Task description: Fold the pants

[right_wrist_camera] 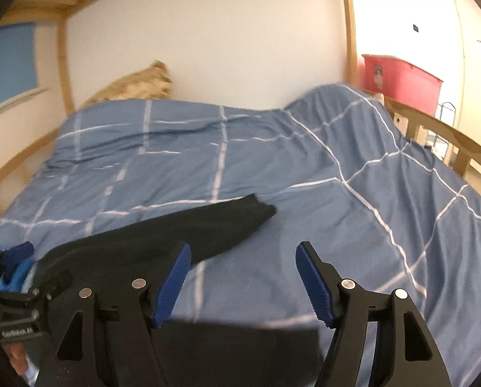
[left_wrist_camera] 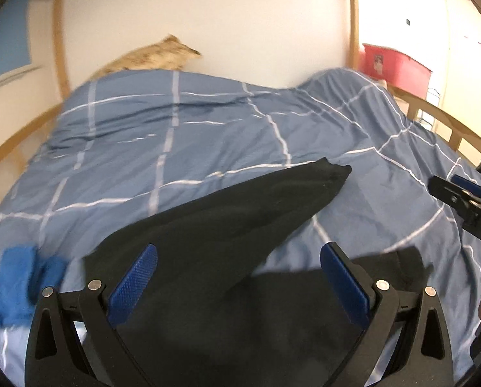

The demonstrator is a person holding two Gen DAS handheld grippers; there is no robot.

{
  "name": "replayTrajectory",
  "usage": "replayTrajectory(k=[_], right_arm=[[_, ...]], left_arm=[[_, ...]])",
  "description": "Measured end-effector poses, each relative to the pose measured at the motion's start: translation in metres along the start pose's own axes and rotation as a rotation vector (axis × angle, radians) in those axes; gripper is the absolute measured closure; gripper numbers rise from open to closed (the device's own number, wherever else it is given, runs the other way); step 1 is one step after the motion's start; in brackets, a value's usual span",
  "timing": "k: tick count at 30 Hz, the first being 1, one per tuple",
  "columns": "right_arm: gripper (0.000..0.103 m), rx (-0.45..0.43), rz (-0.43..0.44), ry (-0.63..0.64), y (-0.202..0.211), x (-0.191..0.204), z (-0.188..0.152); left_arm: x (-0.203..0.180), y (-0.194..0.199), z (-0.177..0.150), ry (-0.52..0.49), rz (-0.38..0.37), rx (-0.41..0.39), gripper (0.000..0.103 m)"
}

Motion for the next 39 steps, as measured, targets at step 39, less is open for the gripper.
replayTrajectory(k=[39], right_arm=[[0.032,0.149,0.06,-0.441,0.077,0.125,-0.199]], left_arm=[[0.153,0.077,-0.168,0.179,0.184,0.129,0.009]])
Point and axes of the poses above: each gripper's, at about its wrist camera, not at the fingertips, and y roughly against the way its jaws point, x to its left, z to its top, the point moved 10 cm from there along -y, roughly the way its jaws point, and after that the axes turned 15 degrees about -x, right-handed, at the moved point
